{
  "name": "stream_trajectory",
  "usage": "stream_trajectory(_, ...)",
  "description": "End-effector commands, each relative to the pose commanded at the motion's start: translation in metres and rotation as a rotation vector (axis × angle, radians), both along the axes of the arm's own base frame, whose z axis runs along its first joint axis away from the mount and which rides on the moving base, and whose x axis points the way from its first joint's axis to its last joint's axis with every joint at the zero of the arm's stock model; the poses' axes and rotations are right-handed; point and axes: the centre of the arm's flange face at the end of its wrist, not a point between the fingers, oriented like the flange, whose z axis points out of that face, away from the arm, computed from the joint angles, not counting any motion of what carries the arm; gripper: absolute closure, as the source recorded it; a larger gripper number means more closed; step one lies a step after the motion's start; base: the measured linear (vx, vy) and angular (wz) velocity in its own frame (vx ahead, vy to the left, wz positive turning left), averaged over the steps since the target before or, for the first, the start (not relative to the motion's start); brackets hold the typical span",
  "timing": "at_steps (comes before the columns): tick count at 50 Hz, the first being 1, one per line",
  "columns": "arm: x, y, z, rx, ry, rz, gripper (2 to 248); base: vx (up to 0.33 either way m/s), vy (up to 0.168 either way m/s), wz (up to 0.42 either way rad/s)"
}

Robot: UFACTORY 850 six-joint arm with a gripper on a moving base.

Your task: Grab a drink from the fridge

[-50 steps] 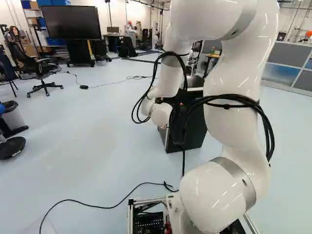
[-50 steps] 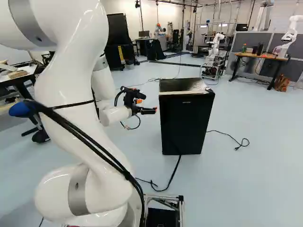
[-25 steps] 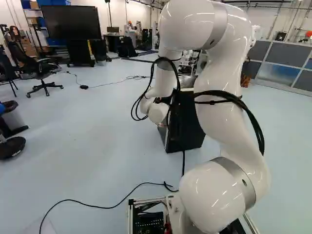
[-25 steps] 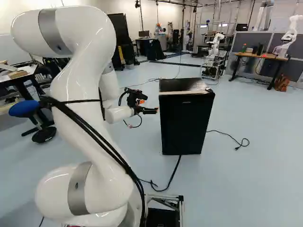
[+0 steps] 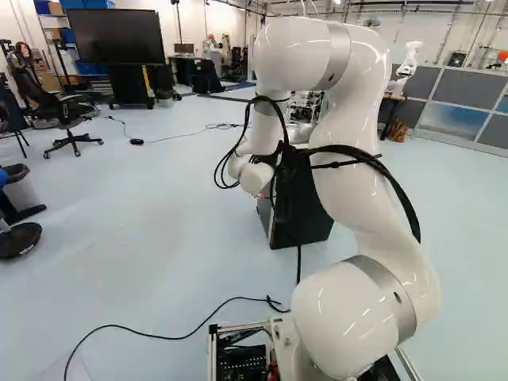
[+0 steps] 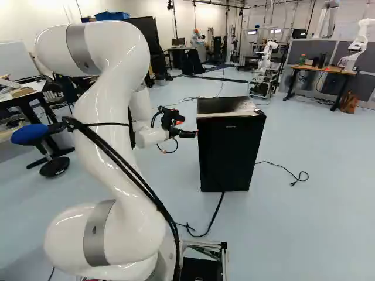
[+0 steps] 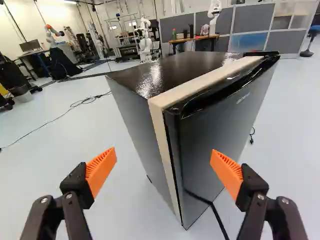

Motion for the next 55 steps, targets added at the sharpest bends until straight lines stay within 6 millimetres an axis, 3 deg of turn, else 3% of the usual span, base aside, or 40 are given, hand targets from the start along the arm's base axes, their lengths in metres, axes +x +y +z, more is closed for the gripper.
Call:
stream_trajectory(35, 0.026, -0.019, -0.005, 0.019, -0.025, -0.101, 3, 0.000, 0.000, 0.000)
stream_trajectory(55, 0.029, -0.028, -0.006, 0.026, -0.028, -0.146, 3, 0.000, 0.000, 0.000)
